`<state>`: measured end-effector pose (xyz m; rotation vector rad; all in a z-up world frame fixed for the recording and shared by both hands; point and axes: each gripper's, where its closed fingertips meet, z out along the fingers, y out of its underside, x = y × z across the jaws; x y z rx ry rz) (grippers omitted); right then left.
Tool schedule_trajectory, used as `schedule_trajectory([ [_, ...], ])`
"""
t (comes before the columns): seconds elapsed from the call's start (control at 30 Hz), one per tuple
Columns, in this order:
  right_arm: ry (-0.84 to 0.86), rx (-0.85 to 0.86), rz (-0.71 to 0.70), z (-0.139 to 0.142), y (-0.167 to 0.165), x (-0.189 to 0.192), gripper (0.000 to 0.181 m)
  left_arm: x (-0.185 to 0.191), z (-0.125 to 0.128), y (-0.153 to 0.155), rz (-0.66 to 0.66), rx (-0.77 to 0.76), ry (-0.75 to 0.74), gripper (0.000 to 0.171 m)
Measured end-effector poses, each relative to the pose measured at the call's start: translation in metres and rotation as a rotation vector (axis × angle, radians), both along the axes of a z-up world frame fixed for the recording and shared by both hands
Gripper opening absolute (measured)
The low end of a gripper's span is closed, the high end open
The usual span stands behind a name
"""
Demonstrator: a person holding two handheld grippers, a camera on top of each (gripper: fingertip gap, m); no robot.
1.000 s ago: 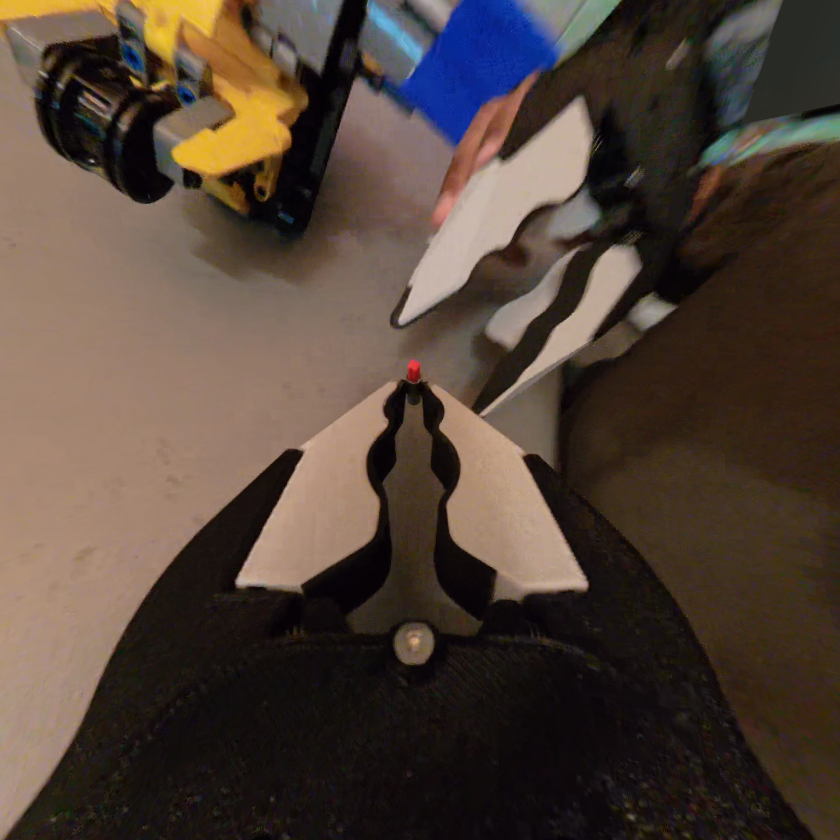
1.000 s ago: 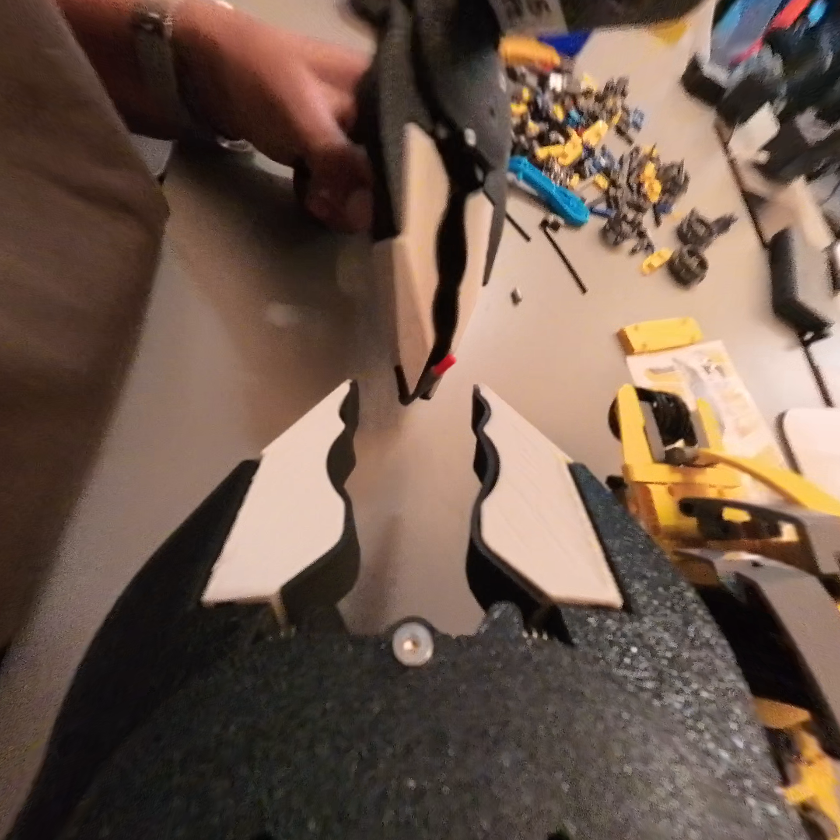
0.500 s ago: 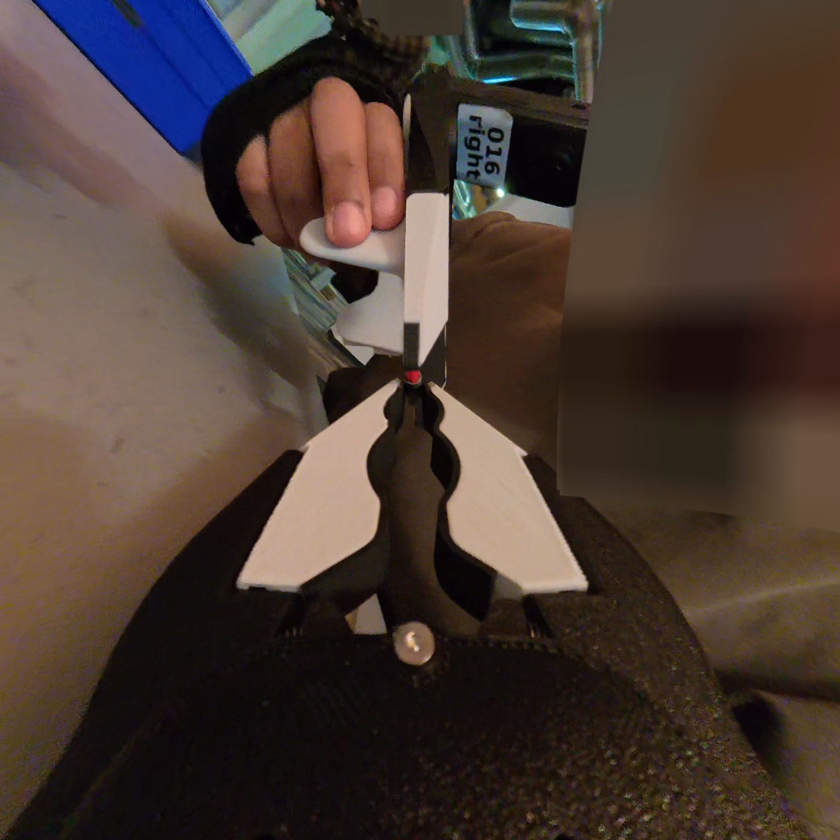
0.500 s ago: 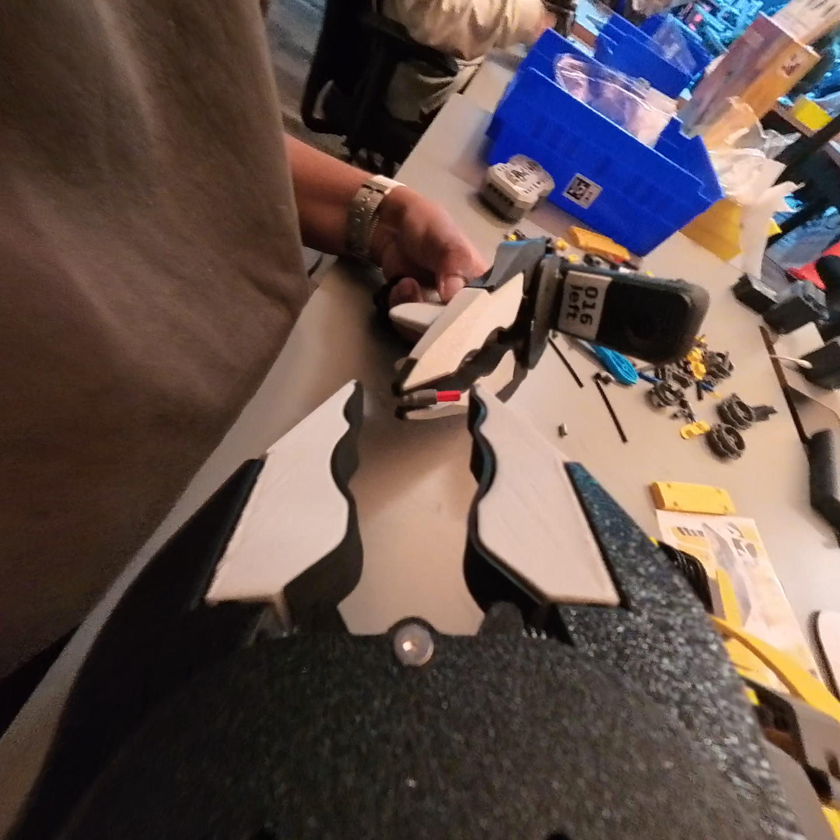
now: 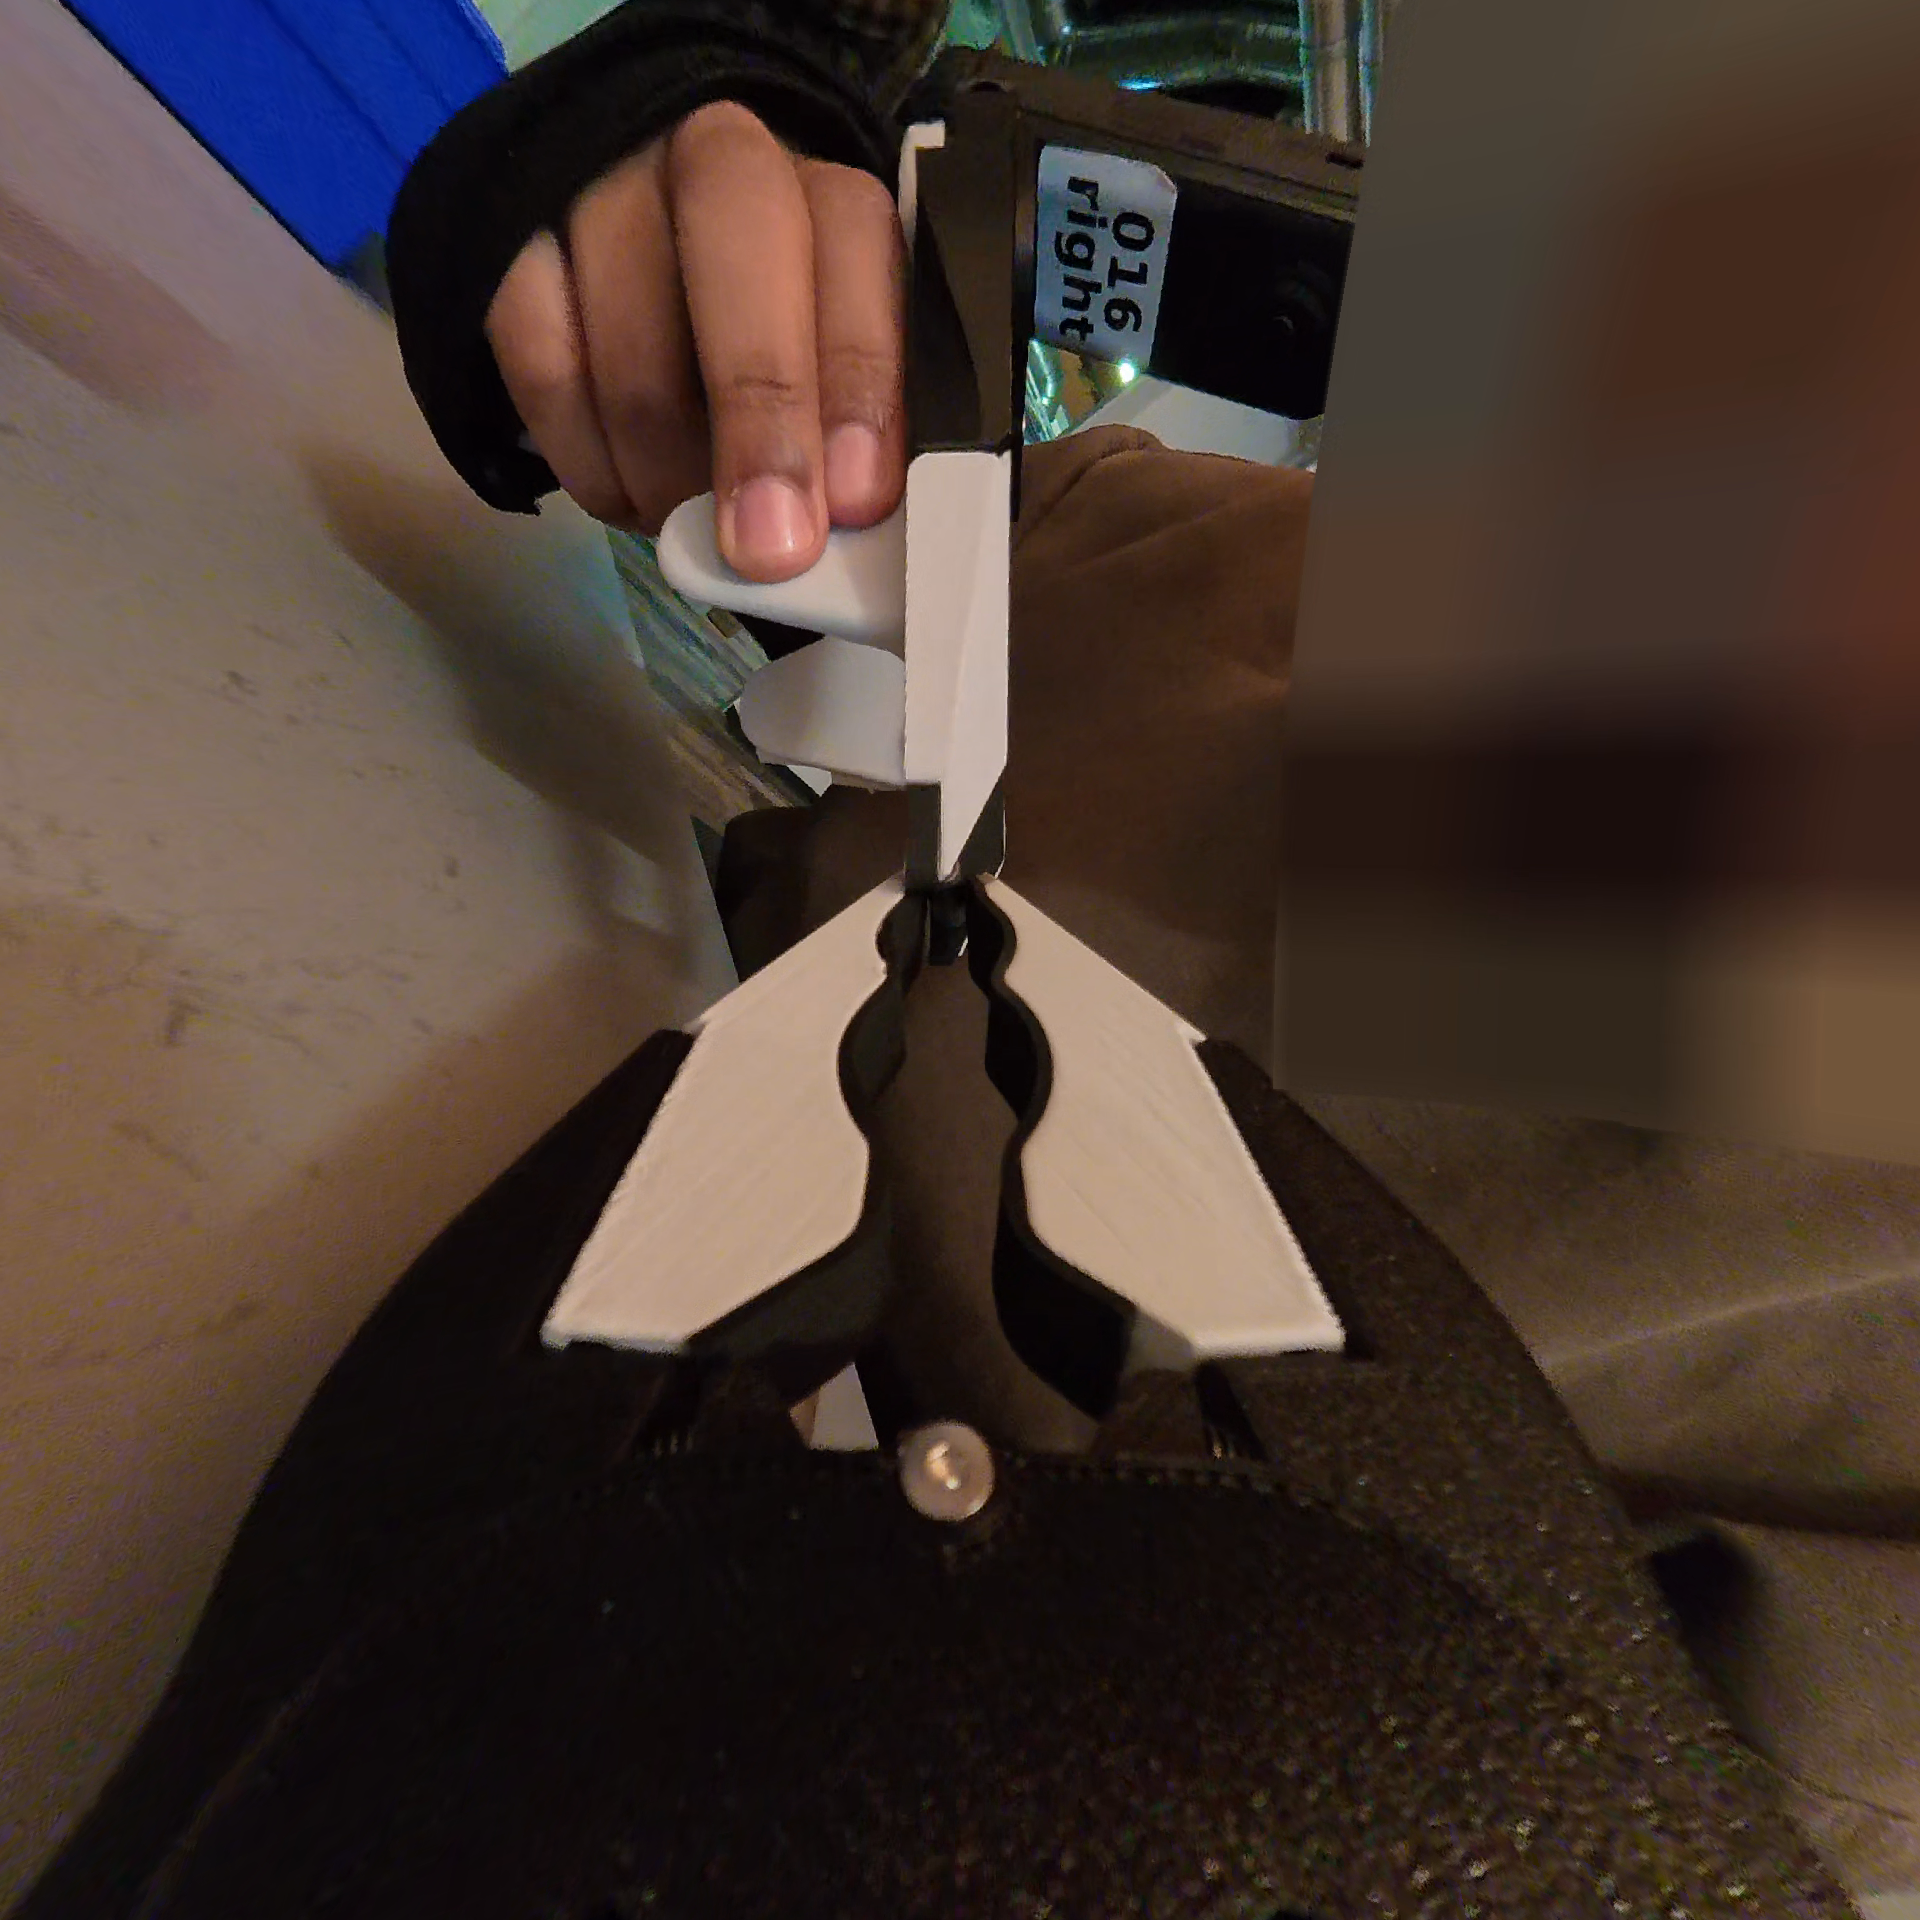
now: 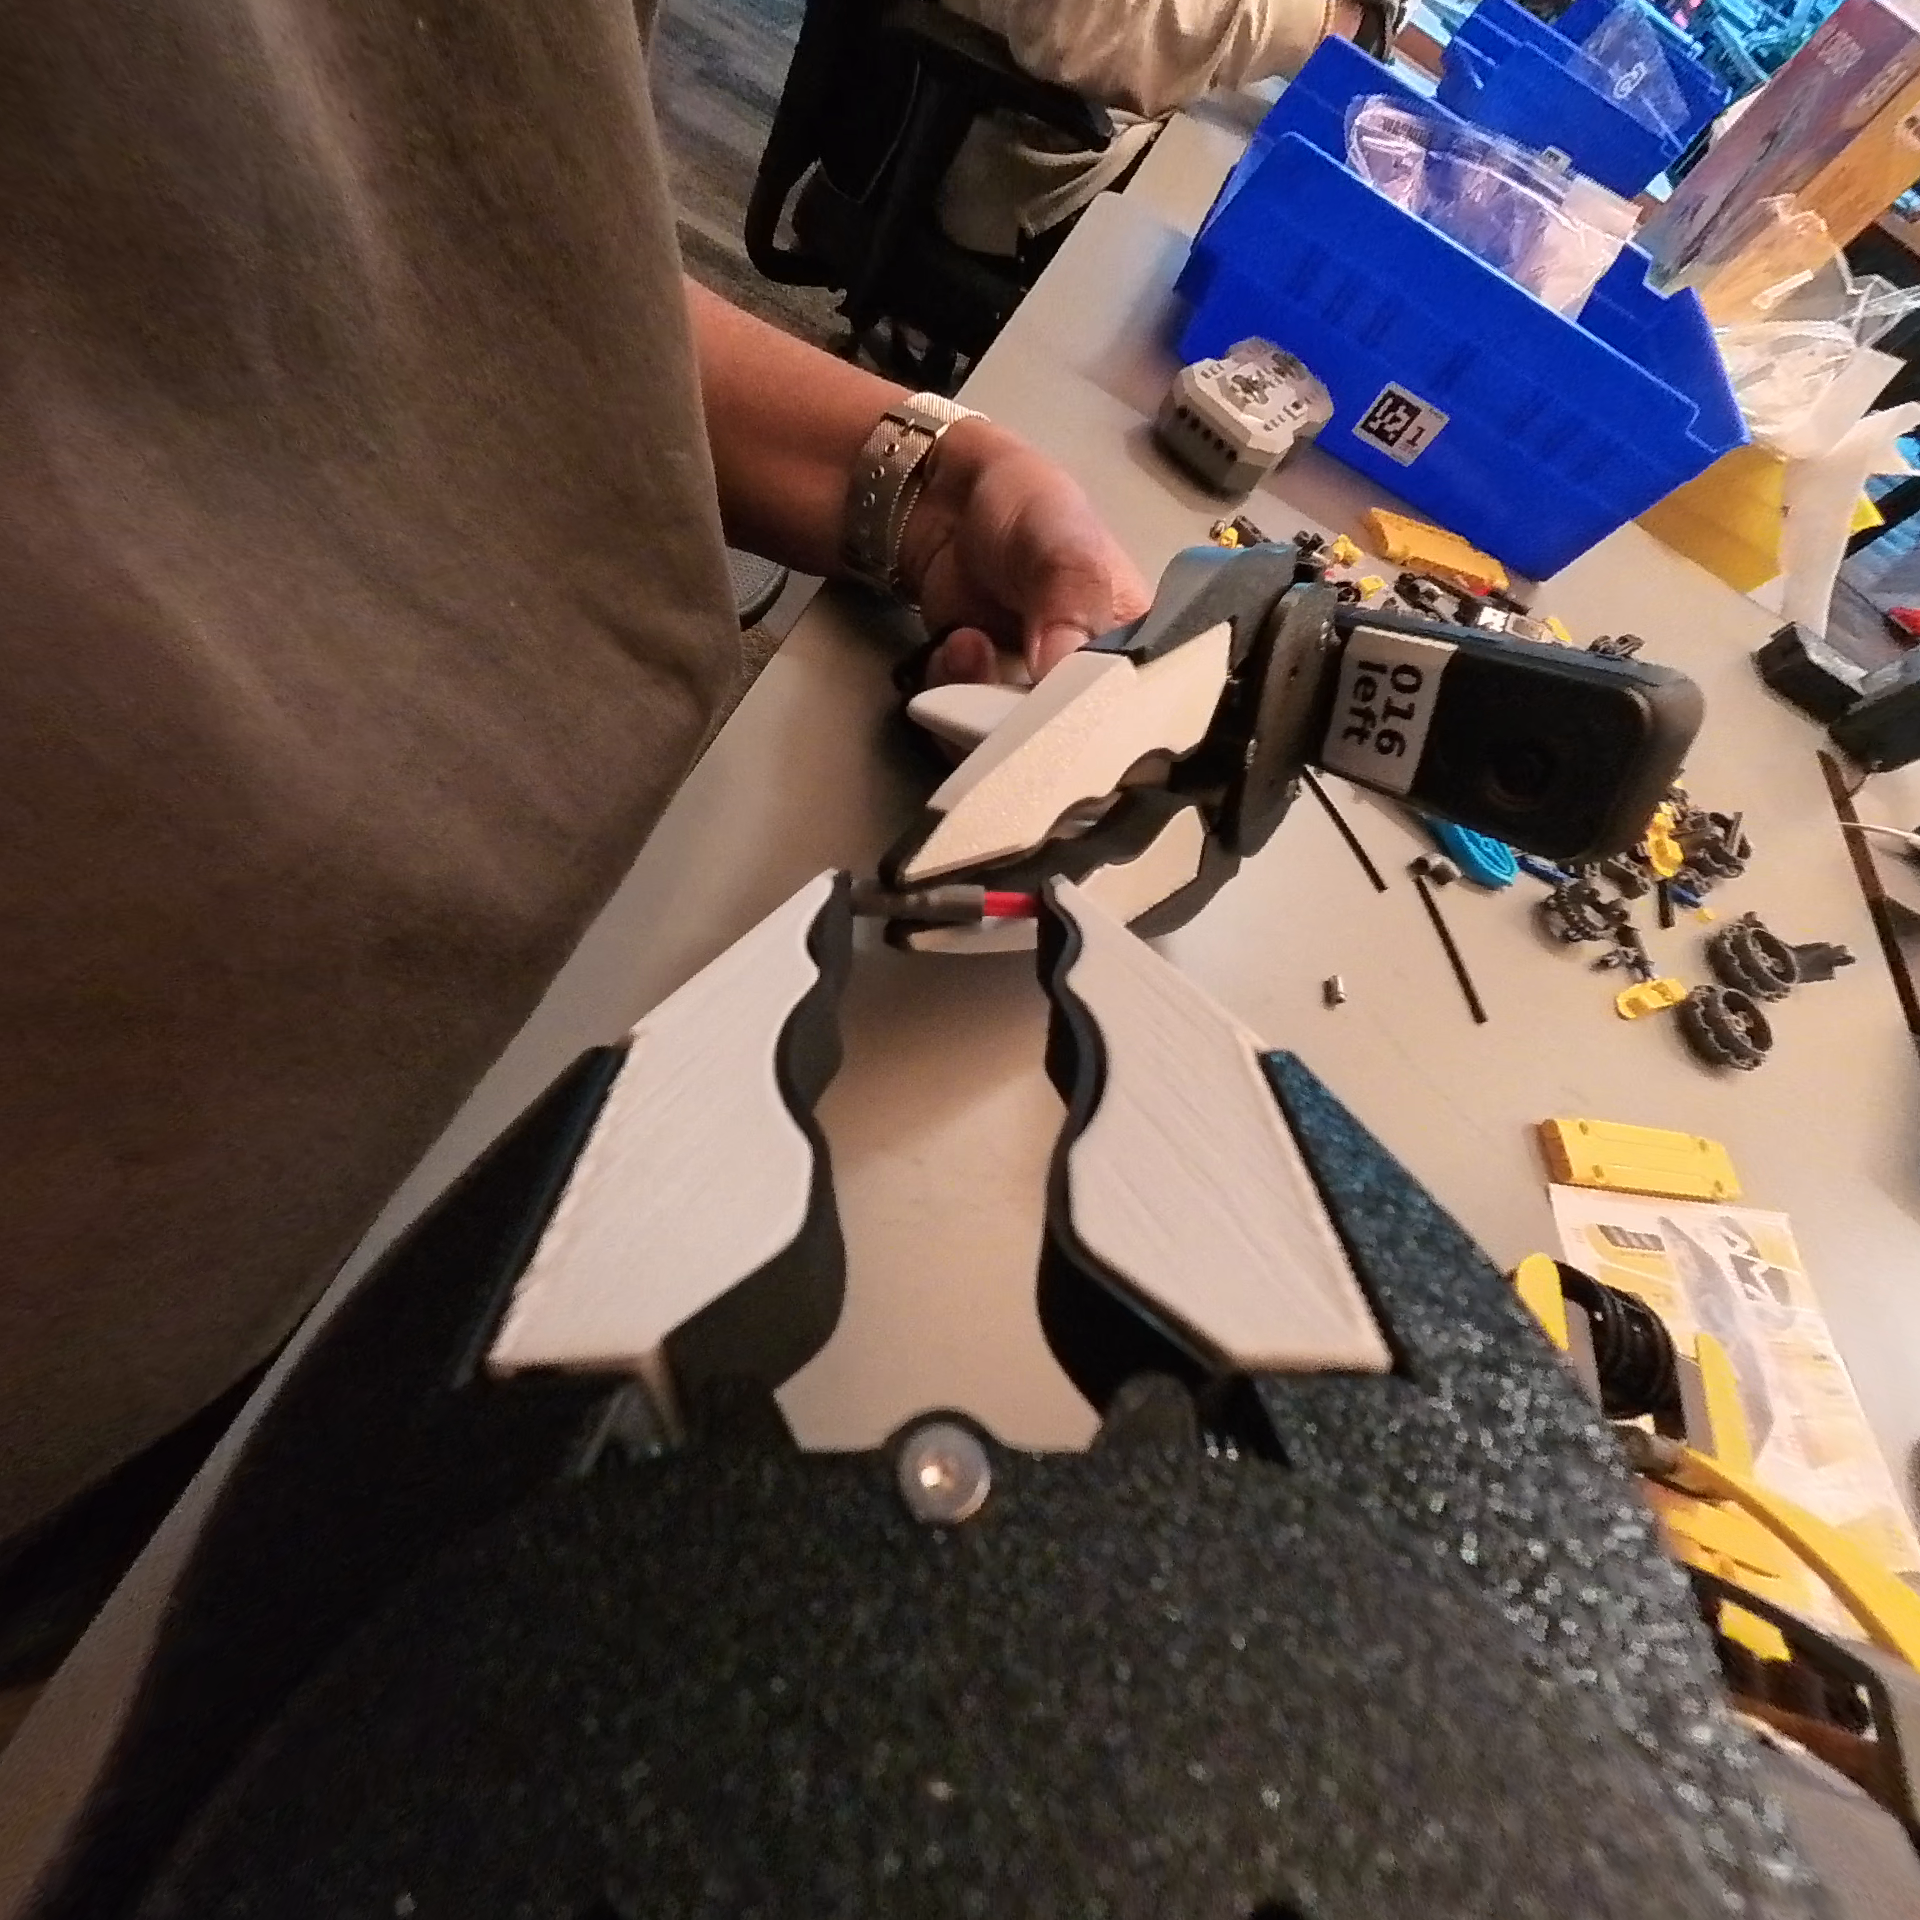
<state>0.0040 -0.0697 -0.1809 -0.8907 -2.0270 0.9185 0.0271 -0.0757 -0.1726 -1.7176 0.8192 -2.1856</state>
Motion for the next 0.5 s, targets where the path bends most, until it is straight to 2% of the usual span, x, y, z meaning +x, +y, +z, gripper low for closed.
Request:
schedule_trajectory([
  [0.5,-0.008,-0.022,0.008,-0.0019,-0.0015,0.0012,0.032,0.0012,-0.0019,0.0004,-0.01,-0.012,0.013,0.002],
])
